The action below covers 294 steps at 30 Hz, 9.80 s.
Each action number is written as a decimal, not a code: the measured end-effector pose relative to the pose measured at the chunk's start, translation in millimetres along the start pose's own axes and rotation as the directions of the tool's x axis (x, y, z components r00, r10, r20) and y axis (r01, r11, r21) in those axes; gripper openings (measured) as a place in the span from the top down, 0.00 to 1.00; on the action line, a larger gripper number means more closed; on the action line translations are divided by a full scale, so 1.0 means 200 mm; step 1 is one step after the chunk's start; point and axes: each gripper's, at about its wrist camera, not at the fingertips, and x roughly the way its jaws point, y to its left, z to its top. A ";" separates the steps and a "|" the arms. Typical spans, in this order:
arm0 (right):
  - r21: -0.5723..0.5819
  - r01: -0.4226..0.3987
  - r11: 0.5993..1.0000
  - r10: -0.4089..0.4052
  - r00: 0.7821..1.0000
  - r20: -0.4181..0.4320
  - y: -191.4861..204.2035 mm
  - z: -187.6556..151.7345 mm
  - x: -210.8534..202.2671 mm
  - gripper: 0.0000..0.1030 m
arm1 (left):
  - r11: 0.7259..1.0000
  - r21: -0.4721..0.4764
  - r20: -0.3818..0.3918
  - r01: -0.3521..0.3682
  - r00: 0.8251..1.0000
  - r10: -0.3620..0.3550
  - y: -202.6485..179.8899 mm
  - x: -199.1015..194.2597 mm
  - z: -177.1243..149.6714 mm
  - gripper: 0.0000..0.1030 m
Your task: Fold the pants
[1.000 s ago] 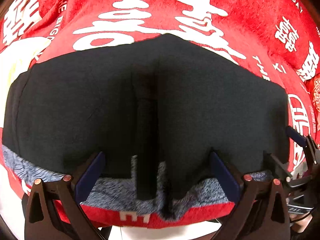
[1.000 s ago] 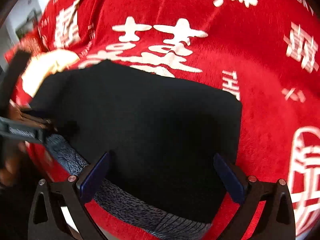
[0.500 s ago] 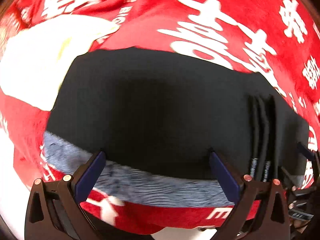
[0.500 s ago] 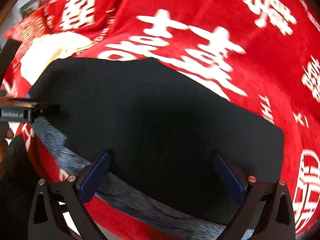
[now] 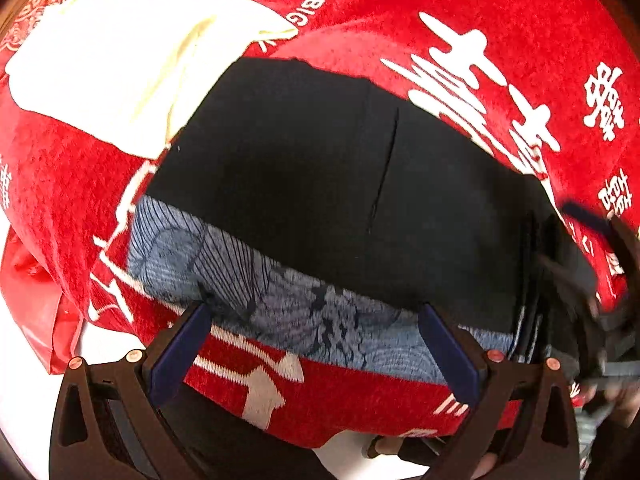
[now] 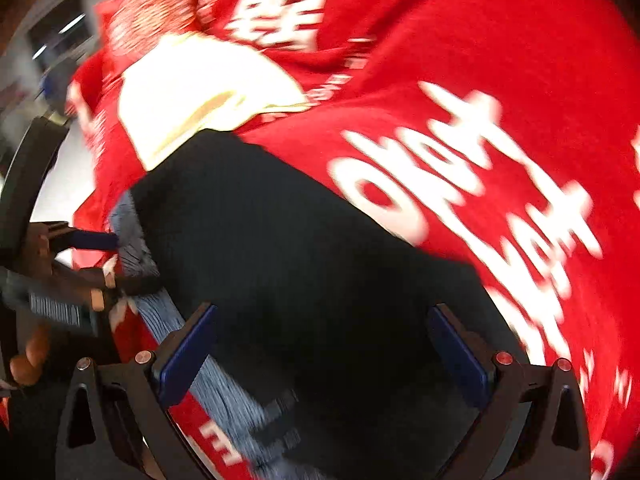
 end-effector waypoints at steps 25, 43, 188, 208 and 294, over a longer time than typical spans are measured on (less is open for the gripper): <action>-0.263 -0.477 0.838 0.419 0.873 -0.248 0.29 0.61 0.53 0.63 | 0.986 0.072 0.033 0.148 0.988 -0.150 0.14 -0.02 0.09 0.00; -0.331 -0.464 0.821 0.465 0.882 -0.083 0.30 0.53 0.16 0.72 | 0.836 0.404 -0.018 0.371 0.917 -0.398 0.44 -0.19 0.42 0.00; 0.663 -0.142 0.735 -0.032 0.970 0.243 -0.81 -0.94 -0.61 0.81 | 0.790 0.599 -0.058 0.127 0.992 -0.115 -1.38 0.00 -0.29 0.14; 0.533 -0.089 0.841 -0.061 0.965 0.256 -0.47 -1.10 -0.87 0.42 | 0.834 0.524 -0.058 0.170 0.985 -0.165 -1.15 -0.09 -0.26 0.14; 0.742 0.130 0.658 -0.206 0.979 0.011 -0.58 -1.37 -0.81 0.00 | 0.847 0.531 0.060 -0.005 0.998 -0.032 -1.05 -0.11 -0.35 0.05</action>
